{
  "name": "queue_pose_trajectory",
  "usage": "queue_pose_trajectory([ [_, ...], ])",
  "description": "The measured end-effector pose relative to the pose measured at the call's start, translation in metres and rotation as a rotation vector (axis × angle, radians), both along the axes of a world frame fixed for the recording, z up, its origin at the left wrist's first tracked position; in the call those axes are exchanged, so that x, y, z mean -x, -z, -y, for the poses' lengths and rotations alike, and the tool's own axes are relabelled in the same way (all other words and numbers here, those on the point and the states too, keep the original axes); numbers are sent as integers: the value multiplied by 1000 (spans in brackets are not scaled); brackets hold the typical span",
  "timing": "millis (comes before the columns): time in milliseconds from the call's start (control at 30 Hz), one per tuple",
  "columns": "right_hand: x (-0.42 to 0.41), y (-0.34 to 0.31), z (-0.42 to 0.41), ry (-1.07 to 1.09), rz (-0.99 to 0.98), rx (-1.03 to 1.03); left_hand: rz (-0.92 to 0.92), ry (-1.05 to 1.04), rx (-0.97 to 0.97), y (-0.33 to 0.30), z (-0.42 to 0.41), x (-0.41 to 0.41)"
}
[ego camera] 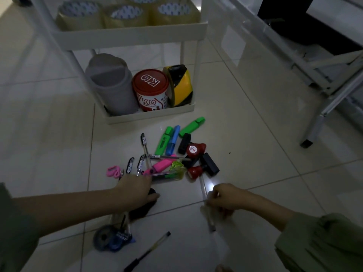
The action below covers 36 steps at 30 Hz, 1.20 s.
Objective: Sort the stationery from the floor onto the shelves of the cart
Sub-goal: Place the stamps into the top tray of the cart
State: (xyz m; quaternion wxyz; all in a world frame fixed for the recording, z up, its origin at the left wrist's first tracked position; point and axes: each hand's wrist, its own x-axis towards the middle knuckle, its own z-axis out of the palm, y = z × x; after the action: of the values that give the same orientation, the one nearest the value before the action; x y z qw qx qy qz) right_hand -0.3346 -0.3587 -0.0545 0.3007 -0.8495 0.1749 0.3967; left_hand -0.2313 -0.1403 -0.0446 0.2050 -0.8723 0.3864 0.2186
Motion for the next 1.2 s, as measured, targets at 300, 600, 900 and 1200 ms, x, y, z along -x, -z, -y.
queue_pose_trajectory([
  [300, -61, -21, 14, -116, 687, 294, -102, -63, 406, -11, 35, -8],
  [600, -80, -31, 10, -121, 860, 271, -455, -379, 836, -11, 53, -23],
  [900, -88, -64, -9, 357, 751, -460, -961, -712, 1091, -28, 65, -33],
  [1200, -61, -2, 18, -269, 315, 393, -1189, -1261, 1210, -13, 35, -44],
])
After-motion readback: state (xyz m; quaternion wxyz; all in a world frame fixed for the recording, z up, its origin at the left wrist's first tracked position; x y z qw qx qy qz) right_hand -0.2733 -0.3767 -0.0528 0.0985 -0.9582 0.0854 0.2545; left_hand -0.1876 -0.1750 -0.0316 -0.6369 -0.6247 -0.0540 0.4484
